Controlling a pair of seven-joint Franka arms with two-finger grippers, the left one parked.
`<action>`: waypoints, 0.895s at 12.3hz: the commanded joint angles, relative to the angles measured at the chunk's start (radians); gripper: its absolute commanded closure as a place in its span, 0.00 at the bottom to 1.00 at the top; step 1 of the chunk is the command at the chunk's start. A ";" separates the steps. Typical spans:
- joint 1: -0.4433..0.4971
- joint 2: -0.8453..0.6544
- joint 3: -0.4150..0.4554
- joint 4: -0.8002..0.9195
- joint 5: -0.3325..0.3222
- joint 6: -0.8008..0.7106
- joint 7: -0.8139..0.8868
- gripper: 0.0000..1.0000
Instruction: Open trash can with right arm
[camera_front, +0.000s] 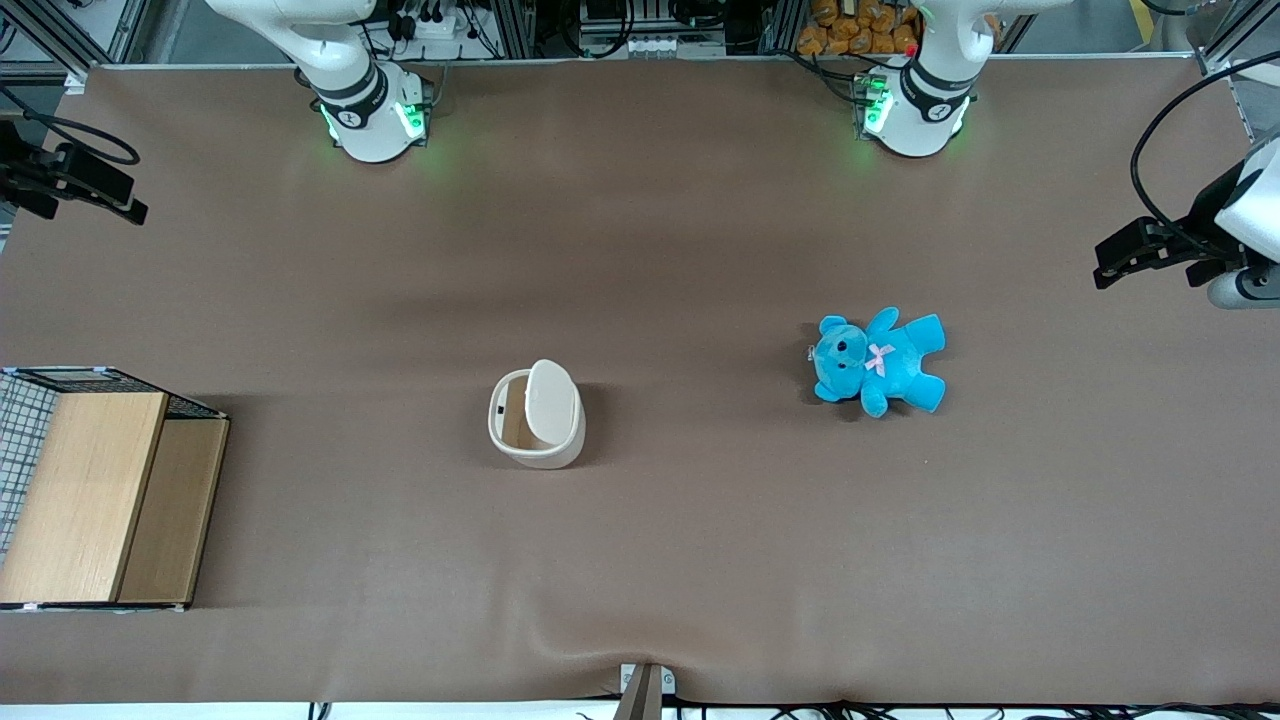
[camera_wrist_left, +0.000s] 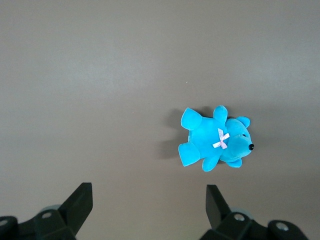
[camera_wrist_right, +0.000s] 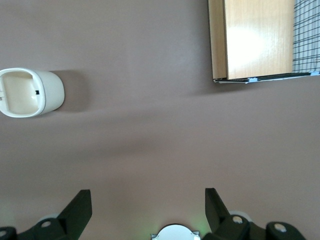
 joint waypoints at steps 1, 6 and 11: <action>-0.027 -0.030 0.018 -0.021 -0.054 0.011 0.009 0.00; -0.031 -0.031 -0.009 -0.006 -0.037 0.005 -0.027 0.00; -0.033 -0.031 -0.020 -0.006 -0.022 0.004 -0.027 0.00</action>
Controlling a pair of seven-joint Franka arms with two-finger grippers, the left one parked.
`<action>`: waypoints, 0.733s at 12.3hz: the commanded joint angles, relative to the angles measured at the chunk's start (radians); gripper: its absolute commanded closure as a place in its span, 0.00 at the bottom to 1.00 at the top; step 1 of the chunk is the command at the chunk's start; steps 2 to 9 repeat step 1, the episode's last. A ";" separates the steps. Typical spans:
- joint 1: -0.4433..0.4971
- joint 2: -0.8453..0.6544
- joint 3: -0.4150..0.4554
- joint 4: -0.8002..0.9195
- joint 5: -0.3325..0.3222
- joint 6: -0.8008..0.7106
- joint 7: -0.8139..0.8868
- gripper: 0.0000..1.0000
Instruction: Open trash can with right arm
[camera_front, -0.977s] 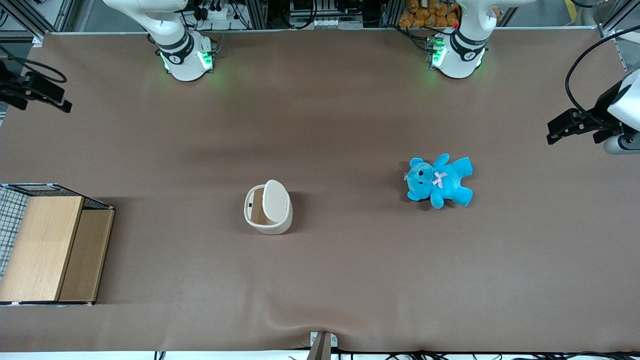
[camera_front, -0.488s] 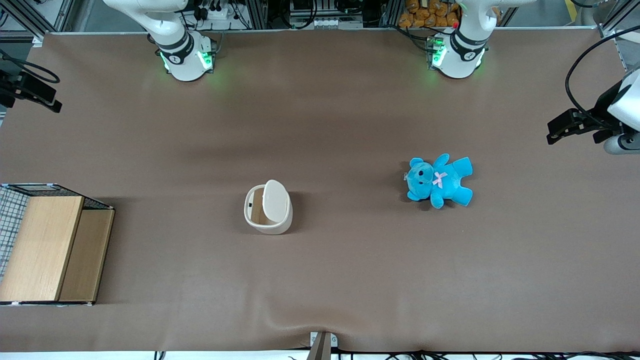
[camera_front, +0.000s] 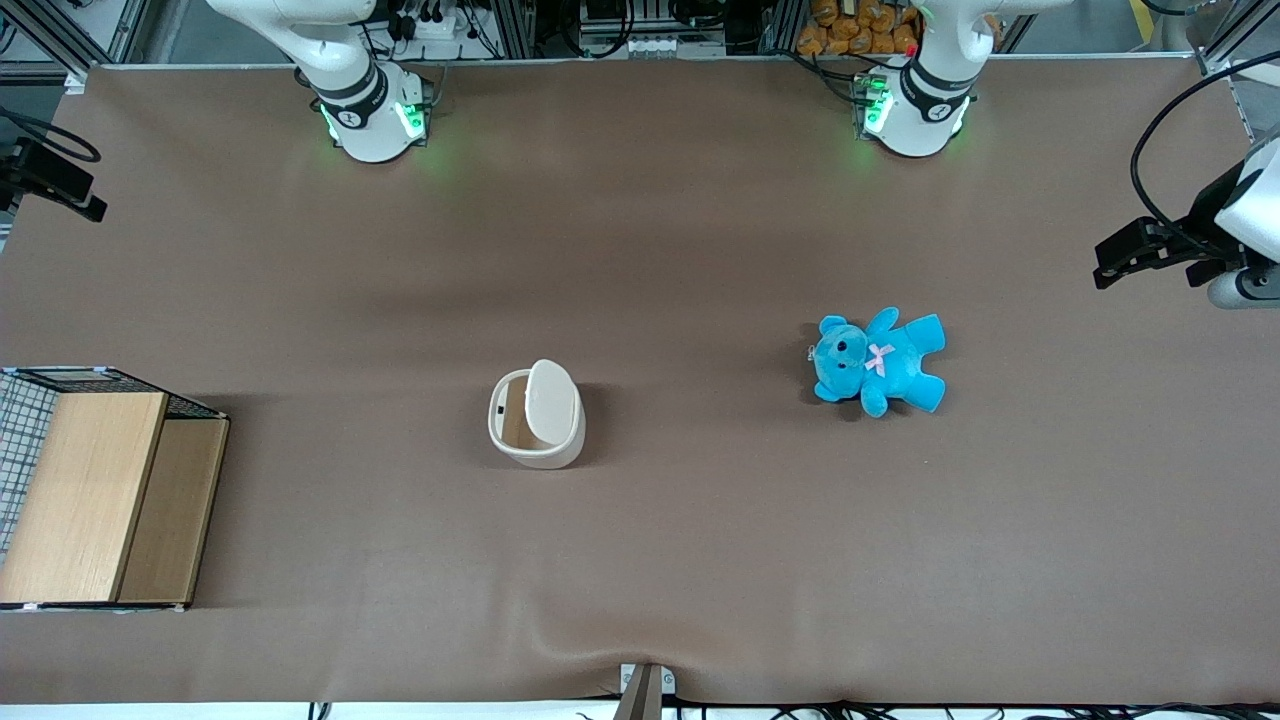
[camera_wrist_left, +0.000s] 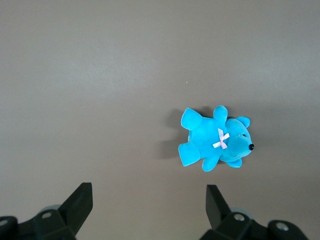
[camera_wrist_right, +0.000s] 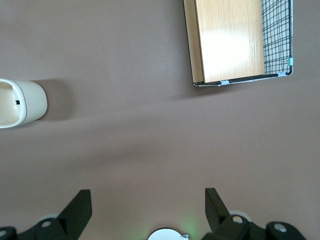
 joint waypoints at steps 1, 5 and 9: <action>-0.016 -0.018 0.005 -0.009 0.012 0.000 -0.015 0.00; -0.016 -0.018 0.005 -0.009 0.012 0.000 -0.015 0.00; -0.016 -0.018 0.005 -0.009 0.012 0.000 -0.015 0.00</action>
